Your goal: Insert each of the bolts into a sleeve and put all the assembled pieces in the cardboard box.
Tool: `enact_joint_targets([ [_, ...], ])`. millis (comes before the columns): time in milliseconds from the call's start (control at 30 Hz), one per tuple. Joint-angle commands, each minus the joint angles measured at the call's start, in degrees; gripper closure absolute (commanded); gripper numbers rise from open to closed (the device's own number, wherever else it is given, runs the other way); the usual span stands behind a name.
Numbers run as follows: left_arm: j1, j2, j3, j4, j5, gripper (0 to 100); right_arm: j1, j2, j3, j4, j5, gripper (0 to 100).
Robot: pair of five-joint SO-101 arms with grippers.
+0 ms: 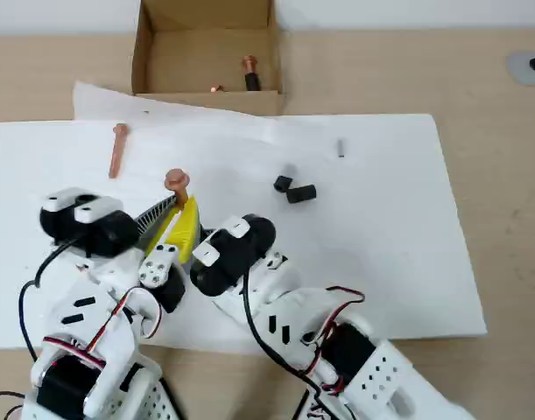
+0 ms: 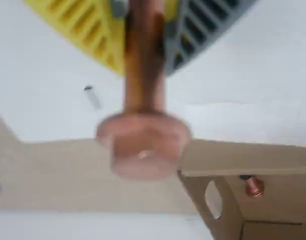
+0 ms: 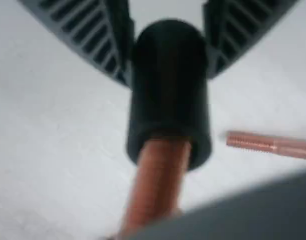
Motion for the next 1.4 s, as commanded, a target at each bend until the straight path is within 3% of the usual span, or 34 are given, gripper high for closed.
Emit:
enact_joint_targets([
  [0,0.79,0.04,-0.88,1.85,-2.37,99,-0.4,-1.54,-2.77,-1.76,-0.53,93.6],
  [233,0.88,0.31,-6.24,10.37,-5.98,99,-0.4,-1.54,-2.77,-1.76,-0.44,93.6],
  [500,0.79,0.48,-11.78,22.33,-9.23,87,-0.4,-1.45,-4.09,-1.67,-0.44,93.6],
  [733,0.35,0.57,-17.23,32.0,-14.15,85,-0.31,-1.01,-5.41,-1.67,-0.44,93.6],
  [900,-1.23,0.57,-20.75,34.64,-16.0,85,-0.31,-1.01,-5.49,-1.67,-0.35,93.6],
  [1167,-11.25,1.45,-21.36,34.64,-19.69,86,-0.22,-1.36,-6.55,-1.32,-0.18,93.6],
  [1367,-15.47,13.14,-24.7,34.73,-19.69,100,7.78,-1.01,-9.89,-1.32,-0.09,93.6],
])
